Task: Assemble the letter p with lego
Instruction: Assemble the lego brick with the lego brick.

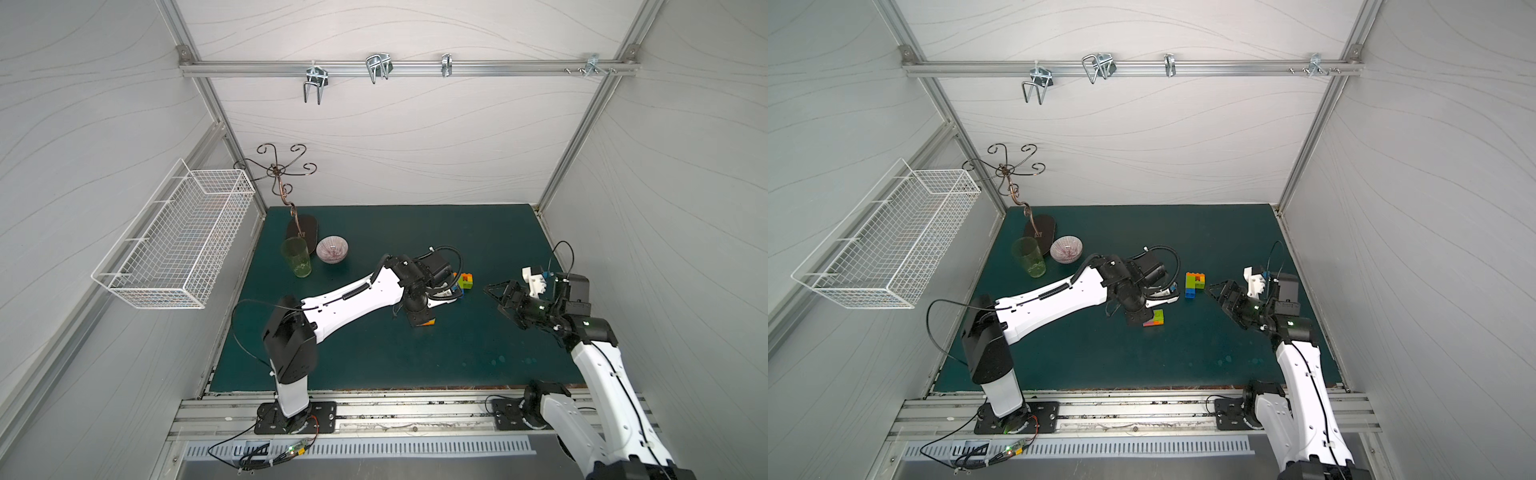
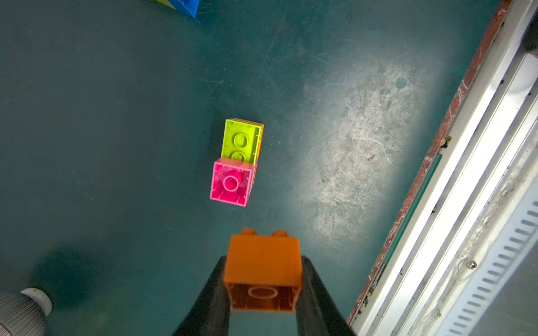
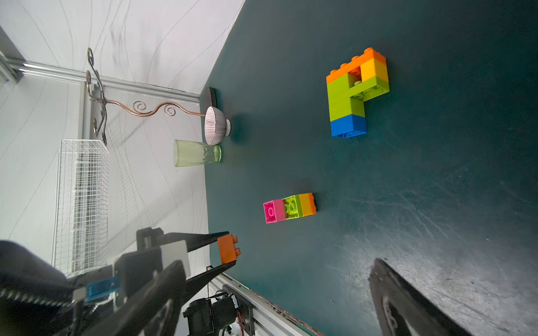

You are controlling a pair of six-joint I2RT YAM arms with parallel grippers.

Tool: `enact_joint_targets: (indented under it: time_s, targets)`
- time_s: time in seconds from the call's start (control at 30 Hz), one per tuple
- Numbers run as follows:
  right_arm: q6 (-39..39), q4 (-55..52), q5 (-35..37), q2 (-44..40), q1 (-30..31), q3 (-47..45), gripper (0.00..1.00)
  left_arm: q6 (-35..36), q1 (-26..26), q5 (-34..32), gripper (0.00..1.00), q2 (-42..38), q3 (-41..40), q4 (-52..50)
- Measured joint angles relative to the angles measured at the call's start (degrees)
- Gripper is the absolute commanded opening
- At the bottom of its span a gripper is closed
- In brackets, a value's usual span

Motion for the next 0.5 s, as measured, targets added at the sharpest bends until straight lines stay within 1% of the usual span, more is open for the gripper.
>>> enact_joint_targets:
  time_s: [0.13, 0.23, 0.33, 0.5]
  targets:
    - [0.0, 0.1, -0.3, -0.4, -1.0, -0.2, 0.99, 2.6, 1.5, 2.1, 0.21, 5.2, 6.0, -4.2]
    - [0.0, 0.0, -0.4, -0.4, -1.5, -0.4, 0.99, 3.7, 1.9, 2.5, 0.21, 8.4, 9.0, -7.0]
    - [0.0, 0.1, -0.6, -0.4, -1.6, -0.4, 0.99, 4.3, 1.8, 2.9, 0.21, 10.5, 11.2, -9.2]
    - [0.0, 0.1, -1.0, -0.2, -1.6, -0.4, 0.99, 5.0, 1.6, 1.9, 0.20, 11.5, 12.6, -10.5]
